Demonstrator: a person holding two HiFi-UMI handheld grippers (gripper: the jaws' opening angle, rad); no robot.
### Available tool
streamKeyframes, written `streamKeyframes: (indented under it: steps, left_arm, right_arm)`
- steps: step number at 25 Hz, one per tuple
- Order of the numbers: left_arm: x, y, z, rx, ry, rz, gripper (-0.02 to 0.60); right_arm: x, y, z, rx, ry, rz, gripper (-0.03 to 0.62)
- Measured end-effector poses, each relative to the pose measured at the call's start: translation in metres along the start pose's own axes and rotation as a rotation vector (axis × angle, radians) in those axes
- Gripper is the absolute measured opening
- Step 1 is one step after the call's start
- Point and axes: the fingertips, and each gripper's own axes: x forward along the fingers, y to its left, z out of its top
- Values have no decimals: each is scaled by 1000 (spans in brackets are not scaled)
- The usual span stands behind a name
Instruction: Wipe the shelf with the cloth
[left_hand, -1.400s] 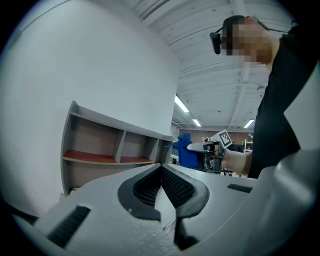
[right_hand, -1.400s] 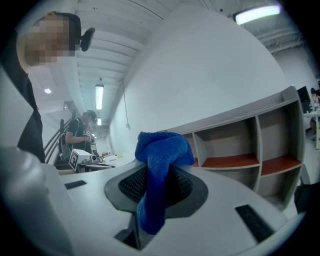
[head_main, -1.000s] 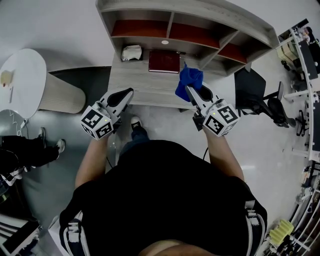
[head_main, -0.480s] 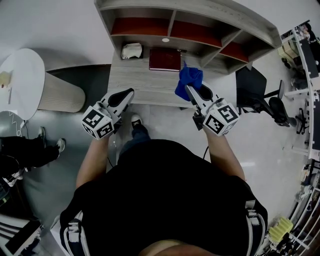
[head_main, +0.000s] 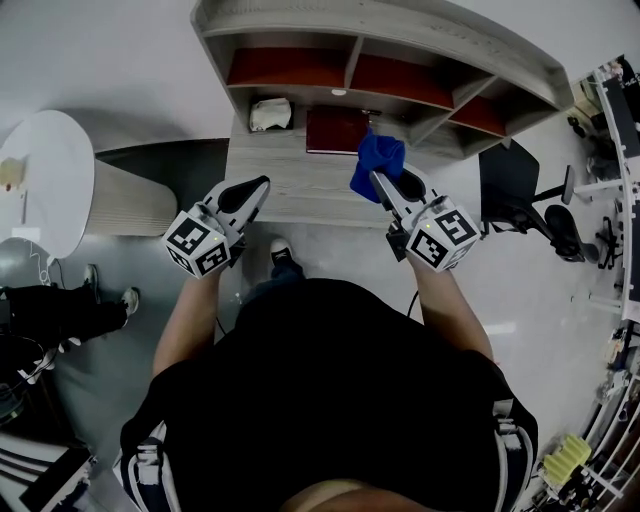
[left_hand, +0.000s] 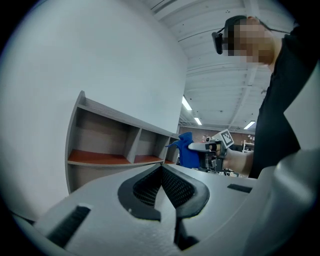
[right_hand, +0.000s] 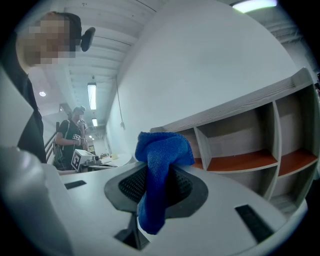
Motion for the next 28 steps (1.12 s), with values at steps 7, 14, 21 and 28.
streamKeyframes:
  steps: [7,14,21,28]
  left_arm:
    - [2,50,32,25,-27,-12,17]
    - [2,94,50,13,-38,-34,17]
    - [-1,132,65,23,-49,-54,17]
    - [-8,170,67,24,-34,-68,17]
  right_arm:
    - [51,1,23,-21,-11,4,81]
    - [94,2,42,-37,-25,-13,81]
    - [130,4,53,-62,-25,-29,81]
    - [171,4,57,-63,-18,-40,81]
